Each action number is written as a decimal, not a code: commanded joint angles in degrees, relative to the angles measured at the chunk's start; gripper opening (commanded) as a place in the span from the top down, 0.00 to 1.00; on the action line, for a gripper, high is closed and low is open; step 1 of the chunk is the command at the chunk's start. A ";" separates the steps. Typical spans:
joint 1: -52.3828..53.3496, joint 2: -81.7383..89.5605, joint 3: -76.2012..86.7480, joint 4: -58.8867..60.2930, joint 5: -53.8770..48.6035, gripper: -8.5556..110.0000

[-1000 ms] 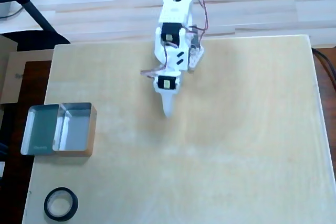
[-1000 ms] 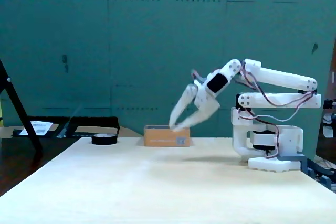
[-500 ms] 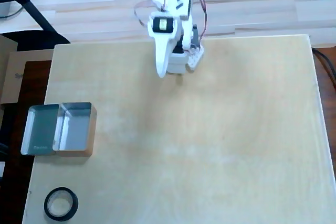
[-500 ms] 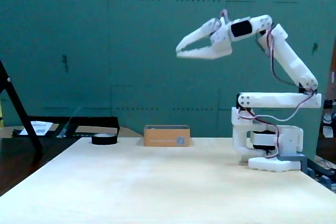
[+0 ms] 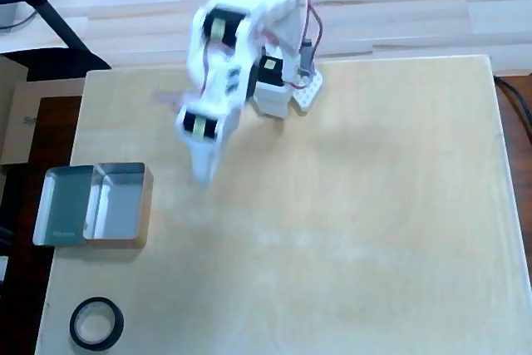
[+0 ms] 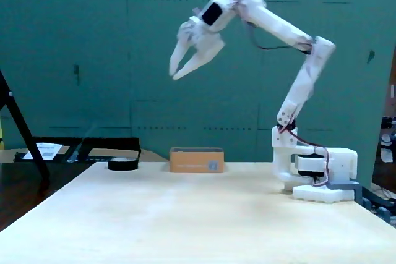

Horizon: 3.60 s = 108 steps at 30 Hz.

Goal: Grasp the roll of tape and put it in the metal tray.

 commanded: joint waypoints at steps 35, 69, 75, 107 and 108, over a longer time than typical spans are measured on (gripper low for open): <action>12.39 -73.83 -63.72 -3.43 2.20 0.92; 12.57 -80.95 -63.72 -14.50 2.90 0.86; 13.18 -81.04 -63.72 -17.23 2.81 0.86; 15.91 -81.04 -62.93 -19.69 6.06 0.85; 15.56 -81.12 -62.93 -19.60 6.06 0.85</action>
